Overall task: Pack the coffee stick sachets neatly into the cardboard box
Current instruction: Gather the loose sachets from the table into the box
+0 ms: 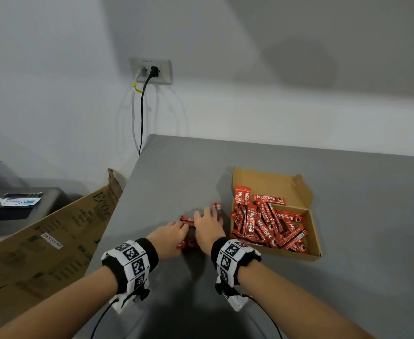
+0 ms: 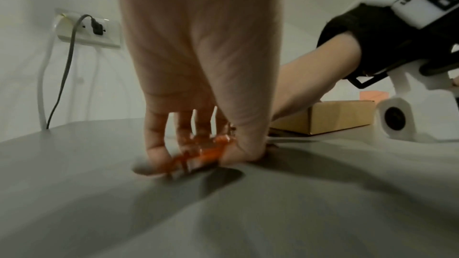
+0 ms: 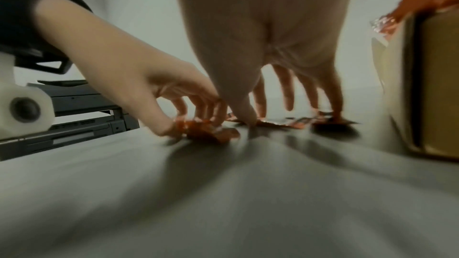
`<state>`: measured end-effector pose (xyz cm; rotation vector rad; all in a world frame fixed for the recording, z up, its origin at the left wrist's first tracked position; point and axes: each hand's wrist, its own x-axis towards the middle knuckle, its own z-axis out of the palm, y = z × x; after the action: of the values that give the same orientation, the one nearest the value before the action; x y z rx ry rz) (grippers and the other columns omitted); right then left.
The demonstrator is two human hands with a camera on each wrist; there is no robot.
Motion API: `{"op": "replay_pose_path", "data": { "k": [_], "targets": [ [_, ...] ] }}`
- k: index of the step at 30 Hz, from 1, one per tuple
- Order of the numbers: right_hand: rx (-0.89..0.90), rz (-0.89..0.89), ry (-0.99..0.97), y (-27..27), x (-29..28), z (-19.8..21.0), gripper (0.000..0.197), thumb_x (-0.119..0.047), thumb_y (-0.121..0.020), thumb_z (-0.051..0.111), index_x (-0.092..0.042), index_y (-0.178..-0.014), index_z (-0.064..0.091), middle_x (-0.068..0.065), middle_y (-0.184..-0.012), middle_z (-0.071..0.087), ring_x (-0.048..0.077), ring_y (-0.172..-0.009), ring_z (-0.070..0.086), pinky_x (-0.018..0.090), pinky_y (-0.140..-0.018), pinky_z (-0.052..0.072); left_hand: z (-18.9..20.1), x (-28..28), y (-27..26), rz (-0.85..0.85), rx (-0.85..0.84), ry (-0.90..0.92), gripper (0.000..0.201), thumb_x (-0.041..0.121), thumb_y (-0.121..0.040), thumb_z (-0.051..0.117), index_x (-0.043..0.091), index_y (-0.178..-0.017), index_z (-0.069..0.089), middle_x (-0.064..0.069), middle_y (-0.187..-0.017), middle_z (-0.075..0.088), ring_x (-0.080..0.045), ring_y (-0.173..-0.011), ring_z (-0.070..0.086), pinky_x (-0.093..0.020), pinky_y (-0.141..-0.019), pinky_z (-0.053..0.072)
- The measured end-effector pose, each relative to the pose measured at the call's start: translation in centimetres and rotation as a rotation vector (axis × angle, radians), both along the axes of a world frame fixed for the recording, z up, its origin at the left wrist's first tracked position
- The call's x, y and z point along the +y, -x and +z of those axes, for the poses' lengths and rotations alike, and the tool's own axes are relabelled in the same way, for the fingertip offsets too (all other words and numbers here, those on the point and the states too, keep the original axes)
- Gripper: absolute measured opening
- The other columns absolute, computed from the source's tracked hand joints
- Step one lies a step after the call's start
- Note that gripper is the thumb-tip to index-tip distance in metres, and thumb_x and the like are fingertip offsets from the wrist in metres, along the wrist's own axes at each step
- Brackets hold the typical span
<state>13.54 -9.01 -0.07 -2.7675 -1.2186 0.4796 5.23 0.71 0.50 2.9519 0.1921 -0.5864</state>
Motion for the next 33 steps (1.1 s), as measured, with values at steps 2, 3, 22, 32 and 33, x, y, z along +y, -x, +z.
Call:
{"op": "replay_pose_path", "data": {
  "k": [2,3,22,32,33],
  "targets": [
    [0.03,0.141,-0.096,-0.3,-0.2,-0.1,0.03,0.004,-0.087,0.047,-0.002,-0.117,0.046,0.02,-0.13,0.039,0.037,-0.126,0.035,0.045,-0.102,0.036,0.0,0.1,-0.2,-0.011,-0.009,-0.035,0.044,0.011,-0.096,0.037,-0.001,-0.138,0.03,-0.016,-0.135,0.045,-0.03,-0.122,0.046,-0.033,-0.102,0.034],
    [0.047,0.181,-0.149,-0.6,-0.3,0.0,0.031,0.007,-0.085,0.048,-0.002,-0.115,0.047,0.019,-0.127,0.04,0.036,-0.12,0.04,0.043,-0.097,0.039,0.2,0.3,-0.5,0.009,-0.021,-0.019,0.042,0.01,-0.097,0.036,-0.001,-0.137,0.03,-0.017,-0.132,0.048,-0.031,-0.119,0.049,-0.034,-0.098,0.036],
    [0.104,0.058,-0.114,-0.5,-1.0,2.3,0.033,0.004,-0.086,0.049,0.0,-0.118,0.047,0.022,-0.121,0.054,0.038,-0.114,0.05,0.043,-0.095,0.043,-0.9,0.3,-2.8,0.272,-0.139,0.222,0.033,0.013,-0.09,0.042,0.004,-0.121,0.046,-0.018,-0.119,0.058,-0.035,-0.107,0.056,-0.04,-0.088,0.044],
    [-0.043,-0.196,-0.5,-6.1,-7.7,7.5,0.031,-0.002,-0.087,0.053,-0.01,-0.116,0.049,0.007,-0.103,0.06,0.021,-0.092,0.059,0.03,-0.08,0.052,6.3,-4.0,-7.1,0.336,-0.537,0.52,0.012,0.008,-0.093,0.043,0.009,-0.087,0.033,-0.008,-0.074,0.048,-0.026,-0.062,0.046,-0.03,-0.056,0.032],
    [-0.049,-0.253,-0.483,-6.9,-8.4,7.3,0.034,-0.002,-0.086,0.053,-0.009,-0.119,0.048,0.008,-0.105,0.06,0.022,-0.094,0.059,0.031,-0.081,0.053,6.5,-4.9,-7.8,0.334,-0.53,0.584,0.012,0.007,-0.093,0.043,0.01,-0.088,0.033,-0.003,-0.071,0.046,-0.019,-0.058,0.045,-0.027,-0.052,0.033]
  ]
}}
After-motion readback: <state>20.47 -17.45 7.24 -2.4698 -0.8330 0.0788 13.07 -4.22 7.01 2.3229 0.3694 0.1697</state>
